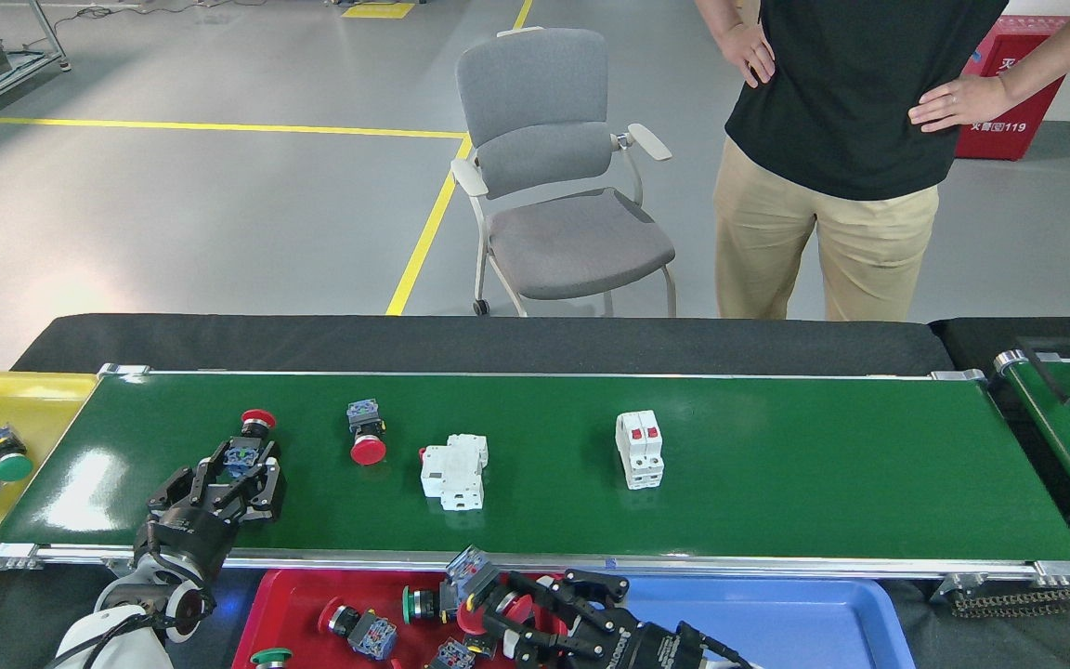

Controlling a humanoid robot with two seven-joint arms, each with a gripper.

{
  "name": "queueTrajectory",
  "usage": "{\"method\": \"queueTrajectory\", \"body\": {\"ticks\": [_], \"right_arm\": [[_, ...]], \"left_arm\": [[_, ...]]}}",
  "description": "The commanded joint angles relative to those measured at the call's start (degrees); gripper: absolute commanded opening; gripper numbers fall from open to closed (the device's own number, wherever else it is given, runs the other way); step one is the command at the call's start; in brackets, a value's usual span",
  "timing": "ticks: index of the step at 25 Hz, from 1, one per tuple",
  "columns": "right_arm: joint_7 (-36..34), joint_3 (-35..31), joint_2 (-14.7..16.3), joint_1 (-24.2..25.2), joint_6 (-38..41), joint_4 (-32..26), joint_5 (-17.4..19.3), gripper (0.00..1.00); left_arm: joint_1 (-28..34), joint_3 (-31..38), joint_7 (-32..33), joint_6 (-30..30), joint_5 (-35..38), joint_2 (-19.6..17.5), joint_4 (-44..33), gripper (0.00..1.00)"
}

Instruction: Pick switch part from conveyor to tray

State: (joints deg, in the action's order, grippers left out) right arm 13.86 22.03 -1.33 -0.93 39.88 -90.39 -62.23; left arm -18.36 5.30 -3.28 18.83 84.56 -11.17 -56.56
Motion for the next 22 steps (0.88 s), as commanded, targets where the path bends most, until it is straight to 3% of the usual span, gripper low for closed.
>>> {"method": "queueTrajectory", "body": {"ticks": [1,4,7,10,11,12,14,18,22], "right_arm": [[0.6,-0.2,-0.5,-0.5,0.6,-0.8,0.3,1.00],[0.6,-4.9,-1.0,-0.7,0.2,-1.5,0.4,1.00],[0.5,-14.2,-3.3,-0.6,-0.7,-3.2,0.4,1.00],[-0.6,-23.7,-4.7,-0.5,-7.7,-5.3,0.4,0.99],[-1.4,-25.6,-4.7,-0.5,-10.6,-5.8,0.3,0.99],[-2.3,-27.6,-4.1,-0.3,-13.5,-6.0,0.0,0.99],[-4.1,-30.6,-2.3,0.9,-18.3,-5.9,-1.4,0.99],[-14.5,-31.1,-1.0,8.9,-26.1,-6.9,-8.4,0.99],[-18.0,-31.3,-1.1,17.2,-27.2,-11.0,-9.1,0.99]], "left_arm": [[0.3,-1.5,-2.5,0.6,0.5,-0.5,-0.8,0.03],[3.5,-1.8,-3.0,4.8,0.3,-1.2,-6.8,0.03],[10.3,-1.0,-2.5,14.2,0.0,-3.2,-17.5,0.05],[20.5,1.7,-2.5,26.2,-1.4,-5.1,-28.6,0.15],[23.5,2.9,-2.5,26.2,-1.7,-5.2,-31.3,0.35],[26.5,3.9,-2.4,26.2,-1.6,-4.8,-34.4,0.68],[32.0,5.2,-2.7,26.2,-1.8,-4.2,-39.3,1.00],[35.2,5.1,-2.8,26.2,-2.3,-2.0,-40.9,1.00],[34.3,10.5,-2.7,26.2,-2.5,0.8,-40.5,1.00]]}}
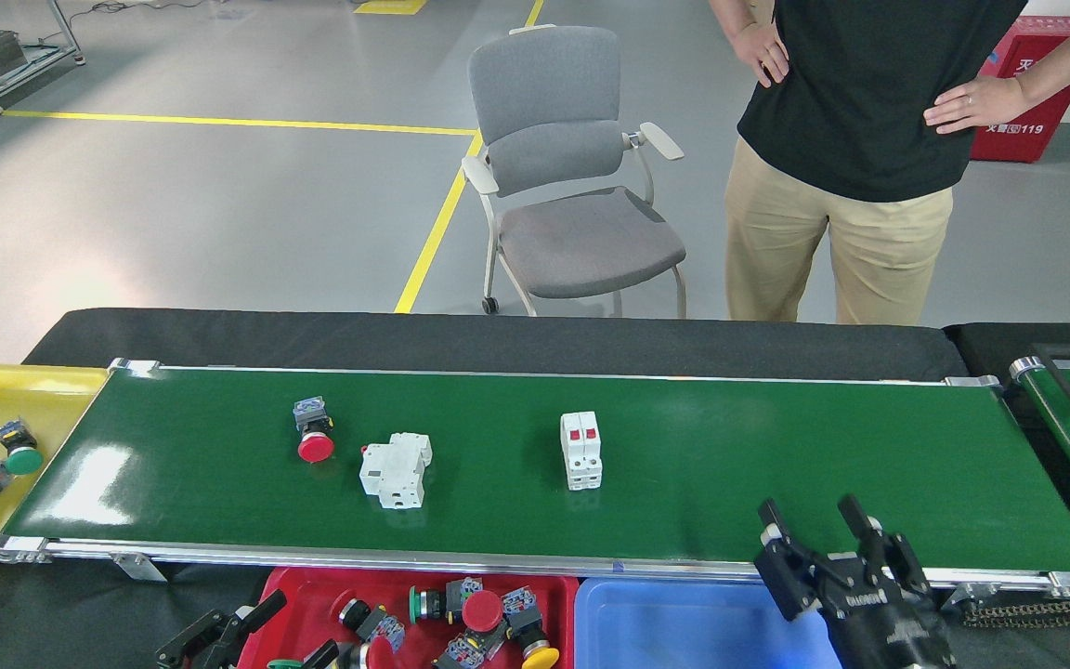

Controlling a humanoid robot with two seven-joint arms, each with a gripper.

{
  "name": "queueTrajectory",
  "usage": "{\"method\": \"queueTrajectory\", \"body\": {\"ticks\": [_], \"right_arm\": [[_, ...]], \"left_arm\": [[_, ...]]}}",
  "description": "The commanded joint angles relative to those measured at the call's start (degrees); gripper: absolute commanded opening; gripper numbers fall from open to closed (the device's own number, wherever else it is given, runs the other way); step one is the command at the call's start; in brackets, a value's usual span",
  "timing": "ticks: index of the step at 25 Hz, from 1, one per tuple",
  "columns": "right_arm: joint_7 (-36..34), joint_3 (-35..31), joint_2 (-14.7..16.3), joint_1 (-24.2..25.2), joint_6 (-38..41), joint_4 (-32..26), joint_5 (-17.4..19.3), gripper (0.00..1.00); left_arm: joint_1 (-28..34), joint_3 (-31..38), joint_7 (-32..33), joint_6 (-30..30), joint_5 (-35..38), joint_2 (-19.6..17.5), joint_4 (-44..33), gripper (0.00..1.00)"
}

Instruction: Pick switch part from conveyor to tray

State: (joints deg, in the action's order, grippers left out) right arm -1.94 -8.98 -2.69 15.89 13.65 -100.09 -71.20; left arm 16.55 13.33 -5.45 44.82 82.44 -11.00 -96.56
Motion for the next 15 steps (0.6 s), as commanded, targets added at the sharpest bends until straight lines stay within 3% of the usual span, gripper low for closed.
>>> {"method": "queueTrajectory", "body": {"ticks": [1,6,9,12,15], "right_arm": [[-2.3,-0.2,0.0,0.4,-1.2,-1.3,-0.3,0.99],[-2.4,-0.2,-0.4,0.5,-2.0,-1.3,-0.6,0.99],[-2.4,-0.2,-0.5,0.6,-2.1,-1.3,-1.0,0.99],[-2.4,-0.2,-0.4,0.7,-2.2,-1.3,-1.2,0.99],[-2.4,-0.2,-0.5,0.7,-2.2,-1.3,-1.2,0.99]], "left_arm": [[-1.0,4.6,-0.3,0.2,0.1,1.5,-0.3,1.00],[-6.2,9.0,-0.4,-10.3,0.3,1.2,8.9,1.00],[-8.0,9.5,-0.4,-10.9,0.3,-1.5,14.1,1.00],[-11.0,9.4,-0.4,-11.1,0.4,-1.9,16.5,1.00],[-17.3,9.0,0.0,-11.3,0.6,-2.4,20.0,1.00]]}}
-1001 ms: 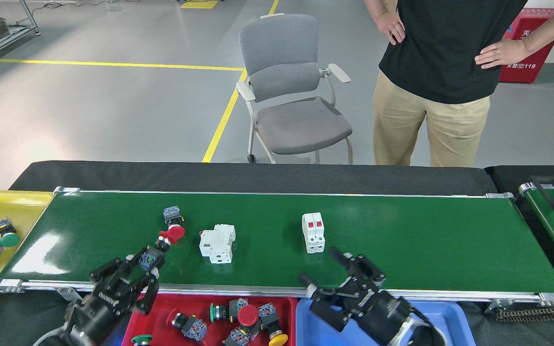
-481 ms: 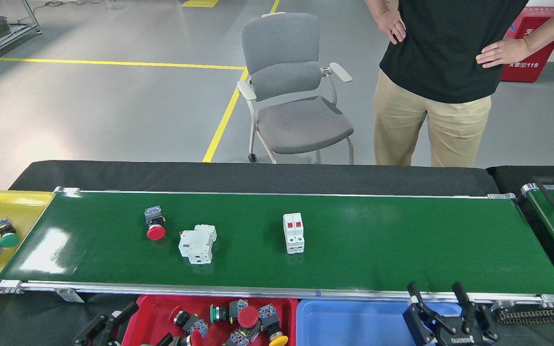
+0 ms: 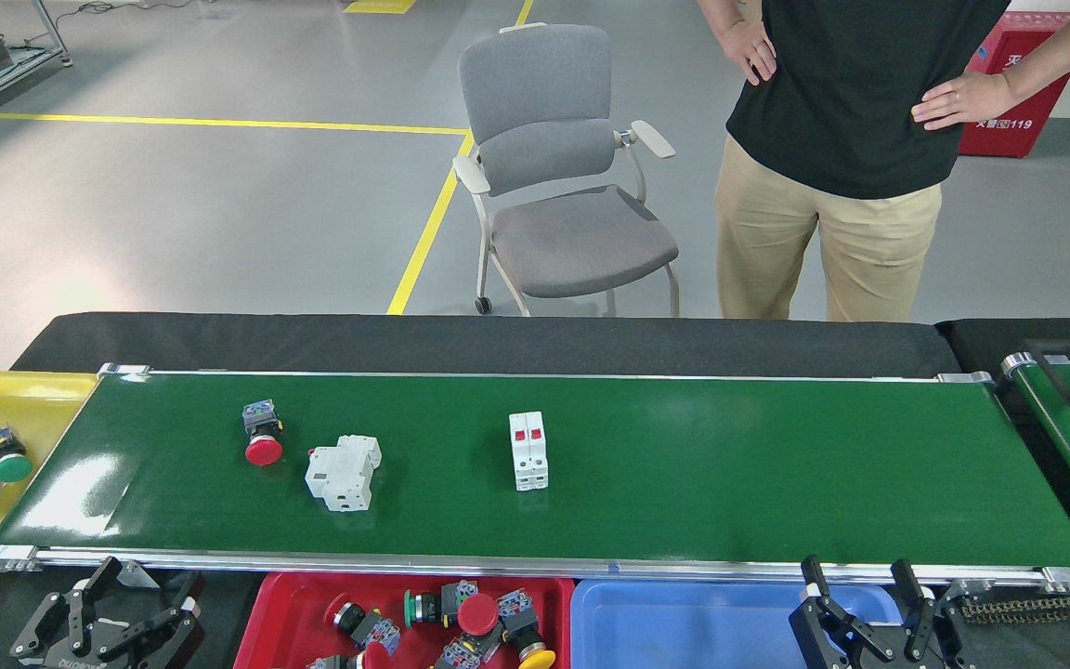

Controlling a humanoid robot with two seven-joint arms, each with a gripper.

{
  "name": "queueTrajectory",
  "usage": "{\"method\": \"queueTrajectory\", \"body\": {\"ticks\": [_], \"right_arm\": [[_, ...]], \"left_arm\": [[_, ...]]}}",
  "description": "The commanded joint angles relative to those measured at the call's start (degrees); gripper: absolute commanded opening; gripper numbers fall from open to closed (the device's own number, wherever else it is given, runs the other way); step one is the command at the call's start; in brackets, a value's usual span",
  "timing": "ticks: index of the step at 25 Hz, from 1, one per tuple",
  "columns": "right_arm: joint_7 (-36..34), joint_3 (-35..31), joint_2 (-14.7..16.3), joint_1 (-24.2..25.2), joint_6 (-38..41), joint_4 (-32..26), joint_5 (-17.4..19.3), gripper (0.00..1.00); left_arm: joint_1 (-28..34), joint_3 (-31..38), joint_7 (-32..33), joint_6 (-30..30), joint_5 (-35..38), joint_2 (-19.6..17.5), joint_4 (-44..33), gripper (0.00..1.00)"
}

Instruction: Pick switch part from conveyor to tray

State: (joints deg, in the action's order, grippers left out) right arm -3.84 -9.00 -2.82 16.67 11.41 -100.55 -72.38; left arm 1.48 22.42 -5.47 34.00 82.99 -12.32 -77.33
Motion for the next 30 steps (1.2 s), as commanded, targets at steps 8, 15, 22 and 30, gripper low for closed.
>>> {"method": "queueTrajectory", "body": {"ticks": [8,15,22,30], "right_arm": [[-0.5,0.1,-0.3,0.0,0.0,-0.8,0.0,0.99],[-0.5,0.1,-0.3,-0.3,0.0,-0.6,0.0,0.99],[-0.5,0.5,-0.3,-0.6,0.0,-0.5,-0.1,0.99],[-0.5,1.2,-0.2,-0.6,0.0,-0.5,-0.1,0.99]], "left_arm": [[-19.8,-6.1,1.3,-4.1,5.1,-4.6,20.7,1.00],[-25.5,-11.4,1.3,-7.4,5.2,-5.3,29.2,1.00],[-33.5,-15.3,0.7,-14.3,5.2,-5.3,41.3,0.97],[-36.4,-16.4,-0.6,-14.5,4.7,-5.6,47.5,0.12]]}}
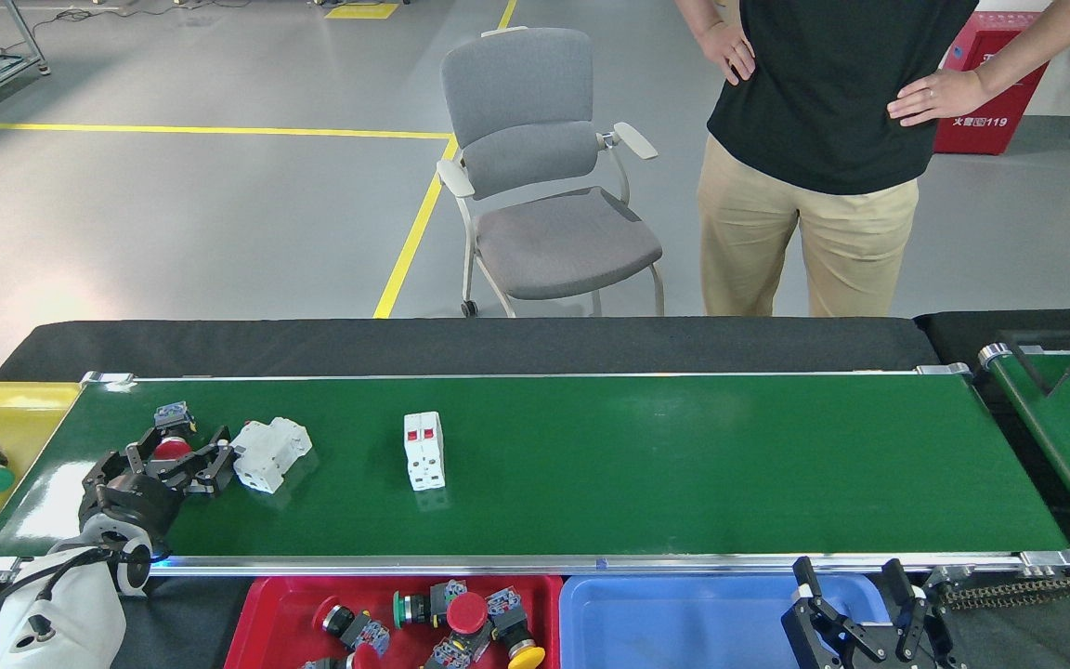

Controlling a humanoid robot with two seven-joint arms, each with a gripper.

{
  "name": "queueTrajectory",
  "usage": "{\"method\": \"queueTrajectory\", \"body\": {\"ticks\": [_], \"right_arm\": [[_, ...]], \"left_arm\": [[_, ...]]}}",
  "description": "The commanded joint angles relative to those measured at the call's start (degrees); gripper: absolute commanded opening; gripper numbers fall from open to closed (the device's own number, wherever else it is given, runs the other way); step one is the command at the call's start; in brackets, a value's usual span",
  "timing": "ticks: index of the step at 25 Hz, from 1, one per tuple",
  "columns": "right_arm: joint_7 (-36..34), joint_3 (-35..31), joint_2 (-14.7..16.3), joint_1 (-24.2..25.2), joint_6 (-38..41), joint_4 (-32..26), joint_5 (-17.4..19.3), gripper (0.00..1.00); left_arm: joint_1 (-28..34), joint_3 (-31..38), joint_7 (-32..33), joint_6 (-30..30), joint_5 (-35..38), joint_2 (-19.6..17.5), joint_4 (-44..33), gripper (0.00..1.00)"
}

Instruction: Pick switch part from conveyor to tray

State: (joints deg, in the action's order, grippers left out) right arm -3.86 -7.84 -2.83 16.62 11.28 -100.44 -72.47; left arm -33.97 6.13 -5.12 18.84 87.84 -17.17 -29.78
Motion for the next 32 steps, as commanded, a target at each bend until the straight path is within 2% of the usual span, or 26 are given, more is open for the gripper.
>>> {"method": "queueTrajectory", "body": {"ticks": [1,5,8,10,13,16,21,24,25,26,27,28,32], "right_arm": [[-0.4,0.0,-0.2,-0.5,0.1,-0.6,0.0,0.99],[-0.4,0.0,-0.3,-0.5,0.1,-0.6,0.0,0.99],[-0.4,0.0,-0.3,-0.4,0.1,-0.6,0.0,0.99],[-0.4,0.0,-0.2,-0.4,0.1,-0.6,0.0,0.99],[-0.4,-0.1,-0.2,-0.4,0.1,-0.5,0.0,0.99],[-0.4,-0.1,-0.2,0.0,0.1,-0.3,0.0,0.99],[-0.4,-0.1,-0.3,-0.4,-1.4,-0.1,0.0,0.99],[-0.4,-0.1,-0.3,-0.5,-1.7,-0.1,0.0,0.99],[-0.4,-0.1,-0.3,-0.5,-1.7,-0.2,0.0,0.99],[-0.4,-0.1,-0.3,-0.5,-1.7,-0.2,0.0,0.99],[-0.4,-0.1,-0.3,-0.5,-1.7,-0.2,0.0,0.99],[-0.4,-0.1,-0.3,-0.5,-1.7,-0.1,0.1,0.99],[-0.4,-0.1,-0.3,-0.4,-1.7,-0.1,0.1,0.99]], "left_arm": [[-0.8,-0.1,-2.0,1.5,-0.1,-0.8,0.0,0.10],[0.6,-0.1,-4.1,4.4,-0.3,-1.0,-1.1,0.07],[3.4,0.1,-4.1,10.4,-0.5,-0.9,-7.6,0.07],[9.0,0.7,-4.1,14.8,-1.1,-1.0,-15.7,0.07],[17.9,0.7,-4.0,17.9,-3.7,-1.1,-28.2,0.07],[29.5,1.3,-3.8,26.1,-7.6,-2.7,-43.0,0.07],[43.6,4.9,-3.5,26.2,-9.7,-2.5,-58.9,0.11],[49.4,6.3,-3.5,26.2,-9.7,-2.4,-63.3,0.25],[50.8,6.8,-3.5,26.2,-9.8,-2.3,-63.9,0.43],[51.6,7.6,-3.4,26.2,-9.7,-2.1,-64.3,0.72],[52.2,8.5,-3.5,26.2,-9.7,-1.5,-64.5,0.97],[52.6,9.6,-3.7,26.2,-9.8,-0.6,-64.5,1.00],[52.4,10.7,-3.7,26.2,-10.0,1.2,-63.7,1.00]]}}
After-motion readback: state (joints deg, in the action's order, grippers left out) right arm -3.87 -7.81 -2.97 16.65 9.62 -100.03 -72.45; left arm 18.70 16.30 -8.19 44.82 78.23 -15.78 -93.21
